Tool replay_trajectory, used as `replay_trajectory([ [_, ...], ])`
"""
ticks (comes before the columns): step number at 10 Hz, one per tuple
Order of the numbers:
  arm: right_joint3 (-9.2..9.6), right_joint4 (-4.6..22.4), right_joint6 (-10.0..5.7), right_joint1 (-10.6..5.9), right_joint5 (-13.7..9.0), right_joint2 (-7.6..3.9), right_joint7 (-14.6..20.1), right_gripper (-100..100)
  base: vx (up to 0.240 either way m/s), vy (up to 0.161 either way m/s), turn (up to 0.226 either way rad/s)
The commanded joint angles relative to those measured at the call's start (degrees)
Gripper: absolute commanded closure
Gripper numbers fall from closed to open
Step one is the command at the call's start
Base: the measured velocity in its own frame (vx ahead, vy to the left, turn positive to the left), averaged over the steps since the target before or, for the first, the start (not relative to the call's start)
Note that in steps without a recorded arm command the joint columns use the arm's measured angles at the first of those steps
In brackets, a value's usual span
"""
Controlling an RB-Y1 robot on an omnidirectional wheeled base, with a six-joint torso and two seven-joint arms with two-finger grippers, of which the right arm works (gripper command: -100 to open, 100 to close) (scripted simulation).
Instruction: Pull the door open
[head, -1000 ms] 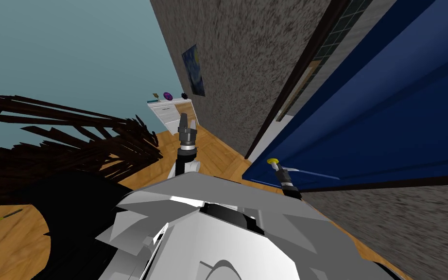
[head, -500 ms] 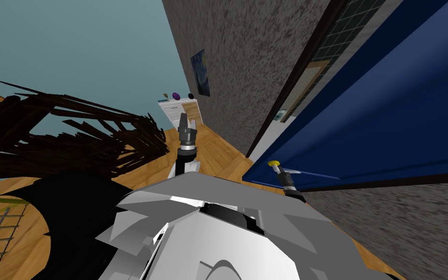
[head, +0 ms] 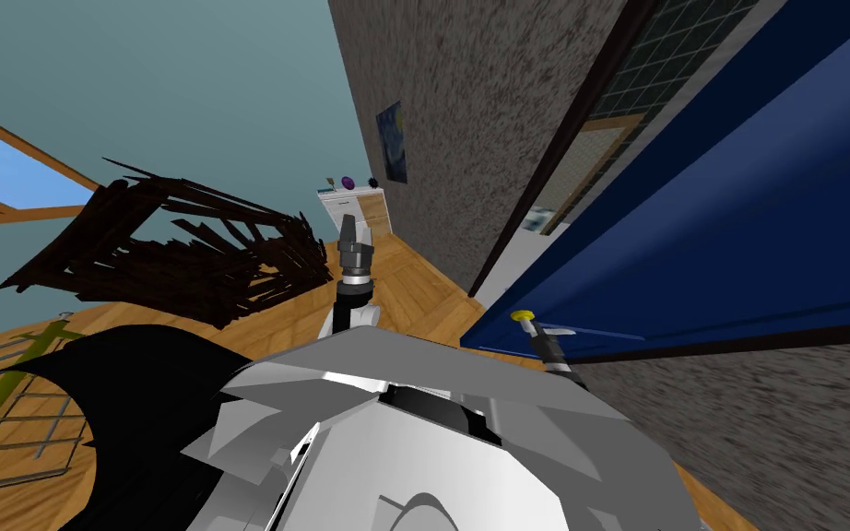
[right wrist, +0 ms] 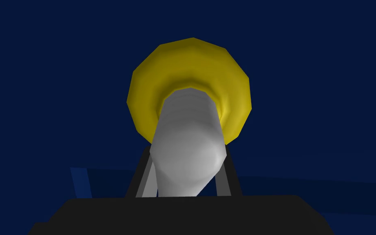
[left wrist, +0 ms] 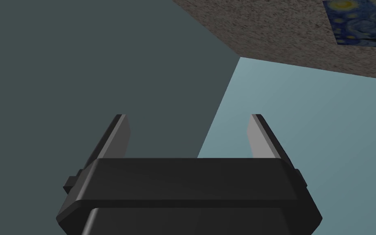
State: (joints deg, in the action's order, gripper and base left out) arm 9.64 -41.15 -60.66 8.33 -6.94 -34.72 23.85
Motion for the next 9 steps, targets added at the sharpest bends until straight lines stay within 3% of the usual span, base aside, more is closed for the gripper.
replay_trajectory([
  [1,0.12,1.5,-1.98,0.08,-0.1,-0.89,0.6,100,-0.142,-0.059,0.164],
  [3,0.36,1.9,-3.34,0.76,-0.2,-1.5,1.0,100,-0.163,-0.069,0.114],
  [4,0.61,1.9,-2.9,0.33,0.0,-0.93,0.9,100,-0.062,-0.022,0.026],
  [9,1.33,3.9,-6.52,1.41,-0.3,-1.88,1.5,100,-0.171,-0.082,0.162],
])
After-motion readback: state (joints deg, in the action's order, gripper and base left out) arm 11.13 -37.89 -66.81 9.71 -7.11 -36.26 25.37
